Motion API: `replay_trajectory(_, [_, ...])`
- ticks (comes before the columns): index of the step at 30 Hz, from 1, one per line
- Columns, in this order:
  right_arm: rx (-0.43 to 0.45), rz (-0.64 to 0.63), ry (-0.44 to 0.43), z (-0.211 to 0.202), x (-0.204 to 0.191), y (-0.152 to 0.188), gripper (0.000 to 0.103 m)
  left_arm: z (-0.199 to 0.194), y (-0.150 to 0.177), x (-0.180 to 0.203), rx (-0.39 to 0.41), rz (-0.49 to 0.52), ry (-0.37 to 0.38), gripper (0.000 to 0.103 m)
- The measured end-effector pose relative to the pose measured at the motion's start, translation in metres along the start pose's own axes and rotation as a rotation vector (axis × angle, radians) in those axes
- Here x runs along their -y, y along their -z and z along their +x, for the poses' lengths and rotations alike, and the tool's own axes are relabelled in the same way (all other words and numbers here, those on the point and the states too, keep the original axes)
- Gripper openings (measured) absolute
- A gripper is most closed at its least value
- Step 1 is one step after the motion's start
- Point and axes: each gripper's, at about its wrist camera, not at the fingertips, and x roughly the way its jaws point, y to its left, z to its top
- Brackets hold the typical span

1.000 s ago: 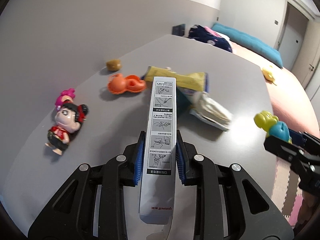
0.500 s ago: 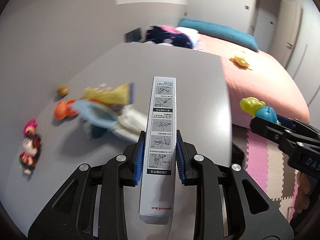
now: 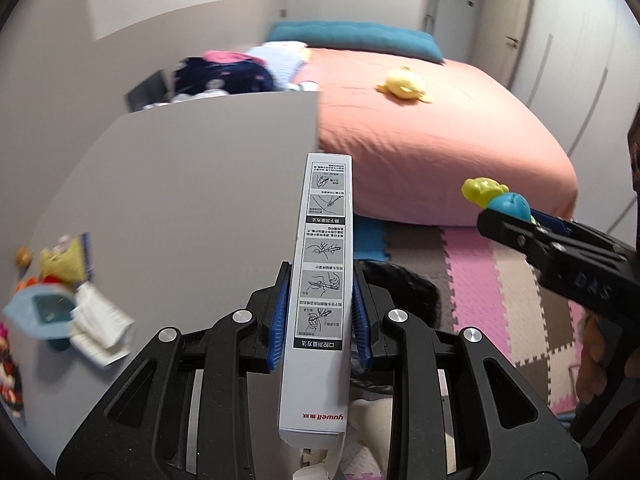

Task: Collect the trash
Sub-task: 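Carry the box and frog to the black trash bag, opening the right tool over it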

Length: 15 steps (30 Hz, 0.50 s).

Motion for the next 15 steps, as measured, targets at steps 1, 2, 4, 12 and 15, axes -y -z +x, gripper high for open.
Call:
replay_trajectory(1, [-0.001,0.015,0.019,0.001,0.011,-0.001,0.058,0.006,-0.003,0.007,-0.009,0.013,0.012,0.028])
replay_trajectory(2, [-0.001,0.028,0.039,0.003,0.022,-0.002,0.058,0.013,-0.006,0.015,-0.018,0.024,0.023,0.028])
replay_trajectory(4, [-0.007,0.05,0.067,0.008,0.037,-0.004,0.058,0.024,-0.009,0.028,-0.036,0.048,0.034,0.028])
replay_trajectory(12, [-0.023,0.126,0.172,0.025,0.095,-0.012,0.058,0.06,-0.008,0.065,-0.11,0.107,0.079,0.028])
replay_trajectory(15, [-0.046,0.126,0.199,0.037,0.107,-0.019,0.061,0.073,-0.007,0.071,-0.157,0.125,0.128,0.036])
